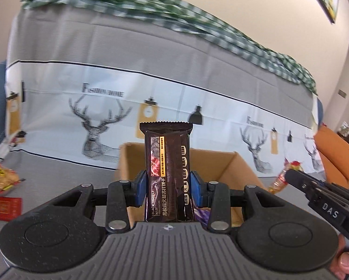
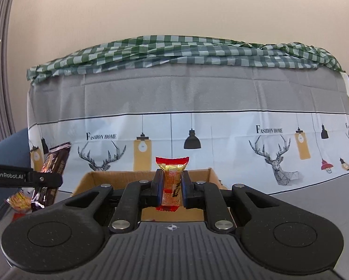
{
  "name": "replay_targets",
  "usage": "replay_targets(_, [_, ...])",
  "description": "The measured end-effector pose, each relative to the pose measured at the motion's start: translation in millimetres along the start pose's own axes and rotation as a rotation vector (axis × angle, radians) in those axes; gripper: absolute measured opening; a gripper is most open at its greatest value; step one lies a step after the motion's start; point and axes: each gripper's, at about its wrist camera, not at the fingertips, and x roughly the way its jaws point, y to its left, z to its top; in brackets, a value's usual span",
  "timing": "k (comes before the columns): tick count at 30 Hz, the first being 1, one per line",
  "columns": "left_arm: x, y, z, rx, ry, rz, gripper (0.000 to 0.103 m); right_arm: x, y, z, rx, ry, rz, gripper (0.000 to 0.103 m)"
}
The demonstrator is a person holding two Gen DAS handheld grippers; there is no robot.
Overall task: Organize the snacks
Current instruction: 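Open both grippers over the box, dropping the chocolate bar and red candy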
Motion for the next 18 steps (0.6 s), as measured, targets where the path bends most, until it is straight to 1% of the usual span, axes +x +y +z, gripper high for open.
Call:
replay_targets(4, [5,-12,-5,0.024,0.013,-0.022,0.043,-2,-2,-2,-0.021,0.000,-0.002,0.016])
replay_targets(9, [7,-17,-9,0.045,0.016,-0.034,0.043,-4,0,-2,-0.026,-0.005,0.001,0.016])
replay_targets(18, [6,-12,-8,0.026,0.013,-0.035,0.043,-5,5,-4,-0.053,-0.006,0.005,0.016])
